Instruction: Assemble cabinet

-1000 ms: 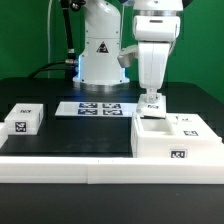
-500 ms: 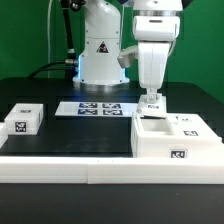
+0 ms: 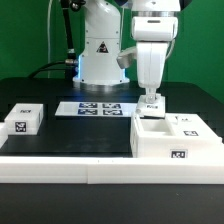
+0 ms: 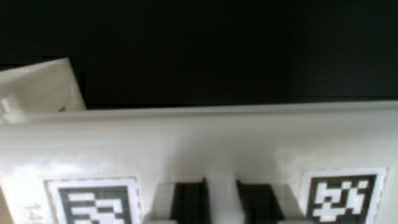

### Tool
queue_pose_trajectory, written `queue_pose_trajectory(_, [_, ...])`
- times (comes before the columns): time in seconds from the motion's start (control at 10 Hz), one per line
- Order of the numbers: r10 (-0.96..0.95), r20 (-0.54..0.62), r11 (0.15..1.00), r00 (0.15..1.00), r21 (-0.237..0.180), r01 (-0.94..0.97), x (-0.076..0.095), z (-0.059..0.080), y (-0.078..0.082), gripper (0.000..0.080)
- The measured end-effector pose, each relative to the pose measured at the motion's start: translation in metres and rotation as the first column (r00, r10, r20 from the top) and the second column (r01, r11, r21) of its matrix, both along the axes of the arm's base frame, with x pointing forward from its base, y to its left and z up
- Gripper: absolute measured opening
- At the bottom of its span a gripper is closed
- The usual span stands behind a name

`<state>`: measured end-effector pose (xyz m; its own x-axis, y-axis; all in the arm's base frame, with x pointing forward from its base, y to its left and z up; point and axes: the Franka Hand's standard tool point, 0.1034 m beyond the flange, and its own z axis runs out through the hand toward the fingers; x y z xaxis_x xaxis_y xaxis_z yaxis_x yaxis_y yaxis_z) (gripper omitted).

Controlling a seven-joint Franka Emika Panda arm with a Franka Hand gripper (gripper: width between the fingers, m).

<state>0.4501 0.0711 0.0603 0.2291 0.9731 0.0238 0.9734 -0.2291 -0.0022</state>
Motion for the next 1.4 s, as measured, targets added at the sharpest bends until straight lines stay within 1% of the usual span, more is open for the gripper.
queue_pose_trajectory(0.3, [0.006,-0.004,1.000,1.000,0.001,-0.006,0.000,-0.002,0.000,0.0070])
queue_pose_trajectory(0.7, [0.013,0.005,1.000,1.000,0.002,-0.013,0.009,0.001,0.001,0.0070])
queue_pose_trajectory(0.9, [0.027,-0.012,1.000,1.000,-0.002,-0.027,0.009,-0.001,-0.002,0.0070])
queue_pose_trajectory(1.2, [0.026,-0.012,1.000,1.000,-0.001,-0.026,0.008,-0.001,-0.001,0.0070])
queue_pose_trajectory(1.4, [0.068,-0.023,0.998,0.997,-0.001,-0.068,0.010,-0.004,-0.002,0.0070])
